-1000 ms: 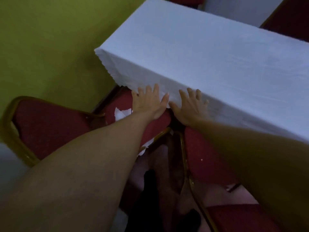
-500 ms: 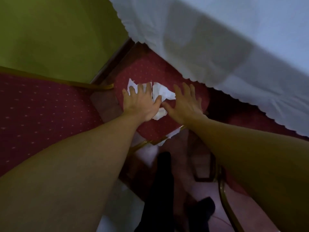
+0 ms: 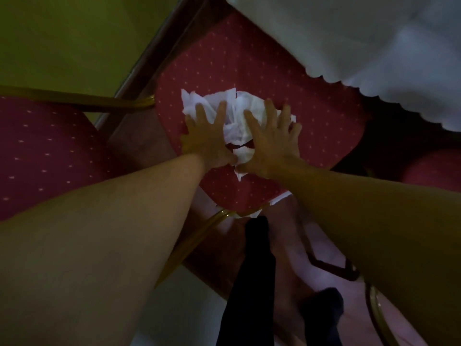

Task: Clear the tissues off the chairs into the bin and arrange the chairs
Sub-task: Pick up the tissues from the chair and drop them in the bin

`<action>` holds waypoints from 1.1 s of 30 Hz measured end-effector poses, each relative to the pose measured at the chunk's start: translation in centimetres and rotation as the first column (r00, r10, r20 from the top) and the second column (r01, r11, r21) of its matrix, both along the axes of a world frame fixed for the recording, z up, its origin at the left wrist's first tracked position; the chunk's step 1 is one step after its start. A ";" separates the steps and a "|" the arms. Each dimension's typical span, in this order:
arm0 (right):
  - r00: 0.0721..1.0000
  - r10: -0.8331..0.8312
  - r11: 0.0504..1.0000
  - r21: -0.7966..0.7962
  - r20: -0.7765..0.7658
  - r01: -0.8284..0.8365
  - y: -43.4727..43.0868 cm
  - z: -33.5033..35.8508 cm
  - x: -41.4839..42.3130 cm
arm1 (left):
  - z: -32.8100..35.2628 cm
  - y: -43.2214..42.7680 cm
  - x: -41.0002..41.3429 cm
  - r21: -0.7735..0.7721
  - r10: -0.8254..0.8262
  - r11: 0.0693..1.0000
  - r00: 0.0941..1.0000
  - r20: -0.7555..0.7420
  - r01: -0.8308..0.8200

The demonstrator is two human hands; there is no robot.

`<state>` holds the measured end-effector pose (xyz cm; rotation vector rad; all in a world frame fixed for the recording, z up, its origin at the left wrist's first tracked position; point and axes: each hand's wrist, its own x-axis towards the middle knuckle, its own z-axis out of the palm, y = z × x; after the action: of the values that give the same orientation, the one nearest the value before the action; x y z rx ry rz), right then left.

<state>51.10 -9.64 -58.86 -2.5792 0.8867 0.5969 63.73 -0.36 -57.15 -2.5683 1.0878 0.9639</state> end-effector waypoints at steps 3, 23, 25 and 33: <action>0.966 -0.055 0.995 0.089 0.254 0.033 0.1 -0.2 -0.3 | -1.4 0.2 -0.5 -0.240 -0.008 0.971 0.999 -0.045 -0.003; 0.798 -0.500 0.865 0.231 0.336 0.445 -5.4 2.5 -22.1 | 1.9 -11.1 -22.0 -0.428 -0.353 0.864 0.926 -0.135 0.267; 0.769 -0.544 0.839 0.222 0.337 0.496 -6.4 2.9 -26.2 | 2.2 -13.0 -26.0 -0.455 -0.415 0.835 0.897 -0.155 0.308; 0.623 -0.680 0.714 0.154 0.386 0.683 -8.6 3.7 -41.6 | 2.1 -17.6 -41.5 -0.553 -0.615 0.708 0.769 -0.176 0.440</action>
<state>9.53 -18.27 -55.16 -1.9832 1.5657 -0.1883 22.19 -17.99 -55.02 -2.1664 2.2894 1.1045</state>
